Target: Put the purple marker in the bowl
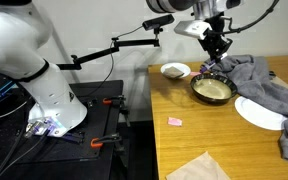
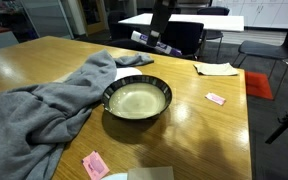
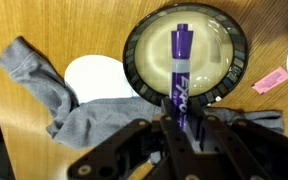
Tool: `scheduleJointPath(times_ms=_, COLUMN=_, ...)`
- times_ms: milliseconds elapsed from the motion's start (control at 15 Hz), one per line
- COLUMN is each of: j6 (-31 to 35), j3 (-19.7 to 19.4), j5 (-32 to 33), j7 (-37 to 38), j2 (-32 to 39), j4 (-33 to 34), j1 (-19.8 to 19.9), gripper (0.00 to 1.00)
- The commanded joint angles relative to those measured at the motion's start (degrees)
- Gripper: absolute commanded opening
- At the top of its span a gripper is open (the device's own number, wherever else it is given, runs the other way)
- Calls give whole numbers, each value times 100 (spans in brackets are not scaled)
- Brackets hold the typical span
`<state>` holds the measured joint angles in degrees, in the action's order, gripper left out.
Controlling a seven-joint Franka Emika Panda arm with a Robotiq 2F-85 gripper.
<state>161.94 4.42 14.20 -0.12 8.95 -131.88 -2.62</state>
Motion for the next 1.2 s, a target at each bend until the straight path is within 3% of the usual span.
scheduleJointPath(times_ms=0, j6=413, j3=-254, j5=645, j7=724, j2=541, j4=347, j1=-232, gripper=5)
scheduleJointPath(times_ms=400, j6=467, j3=-583, j5=1234, j7=1452, j2=1223, j4=839, j1=-589, gripper=5)
scheduleJointPath(times_ms=800, j6=353, j3=-502, j5=1042, j7=1289, j2=1740, j4=1247, j1=-612, gripper=5)
scheduleJointPath(times_ms=933, j6=335, j3=-687, j5=710, j7=1080, j2=1882, j4=1342, j1=-812, gripper=5)
scheduleJointPath(times_ms=1000, j6=313, j3=-703, j5=628, j7=1033, j2=1940, j4=1381, j1=-832, gripper=14)
scheduleJointPath(times_ms=1067, j6=283, j3=-747, j5=578, j7=1045, j2=1980, j4=1410, j1=-881, gripper=44)
scheduleJointPath(times_ms=1133, j6=278, j3=-768, j5=524, j7=1038, j2=2025, j4=1438, j1=-910, gripper=45)
